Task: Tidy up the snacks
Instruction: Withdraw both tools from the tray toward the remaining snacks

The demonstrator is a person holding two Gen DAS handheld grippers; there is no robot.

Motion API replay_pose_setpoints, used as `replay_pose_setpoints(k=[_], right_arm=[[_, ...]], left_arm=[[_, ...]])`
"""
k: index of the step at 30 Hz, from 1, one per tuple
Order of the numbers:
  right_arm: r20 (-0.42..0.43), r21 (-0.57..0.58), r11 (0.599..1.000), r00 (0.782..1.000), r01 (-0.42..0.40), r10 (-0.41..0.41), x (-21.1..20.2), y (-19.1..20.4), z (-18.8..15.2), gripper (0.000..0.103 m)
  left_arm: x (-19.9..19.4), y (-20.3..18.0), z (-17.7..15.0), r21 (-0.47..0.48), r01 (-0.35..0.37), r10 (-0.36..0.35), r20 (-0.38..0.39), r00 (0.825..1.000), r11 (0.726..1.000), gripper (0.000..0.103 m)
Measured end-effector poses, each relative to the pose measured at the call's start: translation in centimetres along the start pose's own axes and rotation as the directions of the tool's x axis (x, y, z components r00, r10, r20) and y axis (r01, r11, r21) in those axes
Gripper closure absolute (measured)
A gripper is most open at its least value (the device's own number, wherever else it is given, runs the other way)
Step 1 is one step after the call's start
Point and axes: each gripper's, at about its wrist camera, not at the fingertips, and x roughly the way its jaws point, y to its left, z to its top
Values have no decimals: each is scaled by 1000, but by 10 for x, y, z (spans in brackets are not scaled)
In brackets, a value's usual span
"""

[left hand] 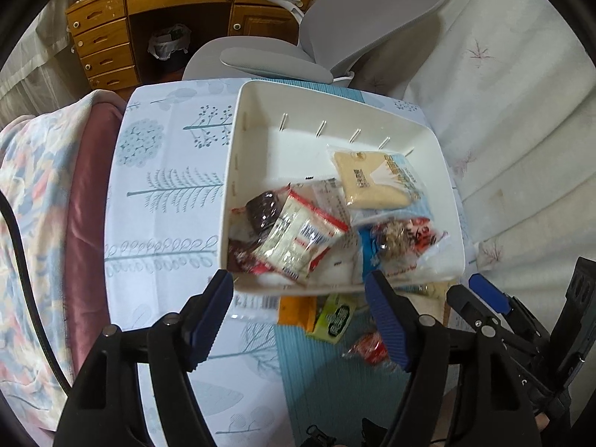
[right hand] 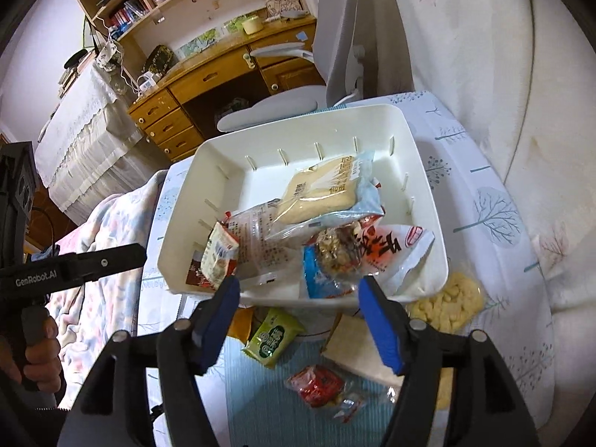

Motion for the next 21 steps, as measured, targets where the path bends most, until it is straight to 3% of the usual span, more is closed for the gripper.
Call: replay_pose_setpoints(k=[4,8,21], right_arm=[[22,-23,1000,1000,21,-20,-9,8,-16,32],[6,-53,998,1000,29,-29,-14,16,-29,32],[-7,-247,969,1000,26,-28,-24,24,-62,32]], left_arm=[[-6,8,-15,23,16,-16,-5,1000,1000,27],[-6,14,-30,49,-16,18,-26,1000,999,27],[1,15,-84,10,-73,74,-105,992,997,27]])
